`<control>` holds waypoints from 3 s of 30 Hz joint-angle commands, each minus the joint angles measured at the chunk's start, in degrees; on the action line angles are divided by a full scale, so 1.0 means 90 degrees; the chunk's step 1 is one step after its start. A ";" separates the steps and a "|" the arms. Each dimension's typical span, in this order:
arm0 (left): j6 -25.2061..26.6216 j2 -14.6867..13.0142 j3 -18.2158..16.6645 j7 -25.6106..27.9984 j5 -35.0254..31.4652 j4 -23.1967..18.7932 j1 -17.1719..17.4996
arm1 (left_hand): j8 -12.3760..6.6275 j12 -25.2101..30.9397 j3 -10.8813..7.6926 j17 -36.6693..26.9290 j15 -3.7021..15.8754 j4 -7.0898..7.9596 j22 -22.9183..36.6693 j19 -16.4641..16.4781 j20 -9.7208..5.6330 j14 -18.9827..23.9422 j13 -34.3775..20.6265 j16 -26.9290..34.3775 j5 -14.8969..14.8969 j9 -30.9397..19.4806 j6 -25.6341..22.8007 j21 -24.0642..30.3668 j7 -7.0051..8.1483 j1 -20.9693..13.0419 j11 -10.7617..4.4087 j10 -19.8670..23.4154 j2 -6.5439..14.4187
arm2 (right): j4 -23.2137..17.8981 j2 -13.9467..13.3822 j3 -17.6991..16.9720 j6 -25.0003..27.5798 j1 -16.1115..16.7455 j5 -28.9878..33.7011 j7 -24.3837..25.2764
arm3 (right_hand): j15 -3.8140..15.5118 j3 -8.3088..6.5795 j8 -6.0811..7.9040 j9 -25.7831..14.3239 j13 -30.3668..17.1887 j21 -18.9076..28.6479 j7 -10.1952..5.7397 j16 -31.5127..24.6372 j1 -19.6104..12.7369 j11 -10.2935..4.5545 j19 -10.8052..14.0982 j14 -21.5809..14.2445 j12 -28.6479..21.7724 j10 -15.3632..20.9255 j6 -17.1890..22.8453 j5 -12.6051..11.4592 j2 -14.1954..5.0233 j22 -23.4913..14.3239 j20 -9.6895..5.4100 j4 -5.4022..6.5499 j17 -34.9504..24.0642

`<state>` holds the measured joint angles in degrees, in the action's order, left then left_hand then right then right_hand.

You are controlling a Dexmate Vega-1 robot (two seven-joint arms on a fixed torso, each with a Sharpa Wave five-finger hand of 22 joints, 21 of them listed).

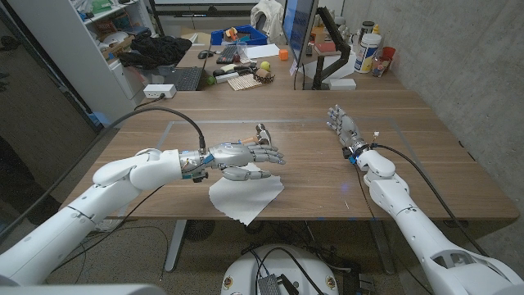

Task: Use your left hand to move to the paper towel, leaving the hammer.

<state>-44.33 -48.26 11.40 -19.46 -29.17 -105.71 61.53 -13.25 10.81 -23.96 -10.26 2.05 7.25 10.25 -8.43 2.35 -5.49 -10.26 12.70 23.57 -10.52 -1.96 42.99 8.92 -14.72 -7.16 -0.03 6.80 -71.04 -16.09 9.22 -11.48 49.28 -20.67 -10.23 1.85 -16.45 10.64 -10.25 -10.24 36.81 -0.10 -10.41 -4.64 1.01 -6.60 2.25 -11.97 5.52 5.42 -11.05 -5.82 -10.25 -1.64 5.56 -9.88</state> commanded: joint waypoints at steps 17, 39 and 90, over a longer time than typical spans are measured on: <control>0.0054 -0.0248 -0.0146 -0.0037 -0.0472 -0.0335 0.0182 | 0.0034 -0.0046 -0.0236 0.0014 0.0271 -0.0323 0.0005 0.0044 -0.0057 0.0003 -0.0013 -0.0083 0.0126 -0.0004 -0.0010 -0.0122 0.0084 -0.0466 -0.0036 -0.0008 0.0076 | 0.0214 0.0094 0.0066 -0.0046 -0.0107 0.0027 0.0004 | -0.0074 0.0007 0.0024 -0.0032 -0.0029 -0.0057 -0.0029 -0.0001 0.0106 -0.0039 0.0021 0.0016 0.0007 0.0033 0.0015 -0.0057 -0.0016 -0.0019 -0.0131 0.0048 0.0000; 0.0193 -0.0404 -0.0308 0.0116 -0.1025 -0.0657 0.0436 | 0.0040 -0.0046 -0.0399 0.0017 0.0302 -0.0568 0.0006 0.0078 -0.0088 0.0010 -0.0012 -0.0105 0.0131 -0.0006 -0.0071 -0.0173 0.0111 -0.0777 -0.0070 -0.0002 0.0092 | 0.0262 0.0076 0.0093 -0.0046 -0.0145 0.0039 -0.0037 | -0.0078 0.0010 0.0024 -0.0032 -0.0029 -0.0092 -0.0029 -0.0001 0.0117 -0.0034 0.0041 0.0007 0.0008 0.0029 0.0013 -0.0059 -0.0010 -0.0021 -0.0133 0.0063 0.0002; 0.0425 -0.0692 -0.0499 0.0218 -0.1154 -0.0767 0.0838 | -0.0054 -0.0035 -0.0608 -0.0009 0.0315 -0.0796 0.0031 0.0123 -0.0077 0.0054 -0.0016 -0.0098 0.0076 -0.0014 -0.0504 -0.0239 0.0044 -0.1107 -0.0077 0.0100 0.0145 | 0.0399 0.0135 0.0198 -0.0063 -0.0248 0.0120 -0.0006 | -0.0089 0.0012 0.0018 -0.0032 -0.0029 -0.0159 -0.0064 0.0003 0.0131 -0.0043 0.0070 -0.0002 0.0009 0.0027 -0.0015 -0.0064 -0.0004 -0.0023 -0.0133 0.0089 0.0004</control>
<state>-40.78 -54.07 7.15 -17.48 -39.79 -112.85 68.59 -13.24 10.32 -29.23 -10.19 1.77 0.39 10.27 -7.71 1.64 -5.21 -10.26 12.05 24.23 -10.54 -5.55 40.87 9.21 -24.02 -7.76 0.42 8.01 -68.03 -15.16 10.70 -12.05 47.42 -19.87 -10.52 1.33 -16.46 10.64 -10.25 -10.26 35.59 -0.31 -10.41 -4.11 1.01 -6.20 2.15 -11.97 5.52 5.21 -11.04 -5.74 -10.25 -2.04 6.02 -9.88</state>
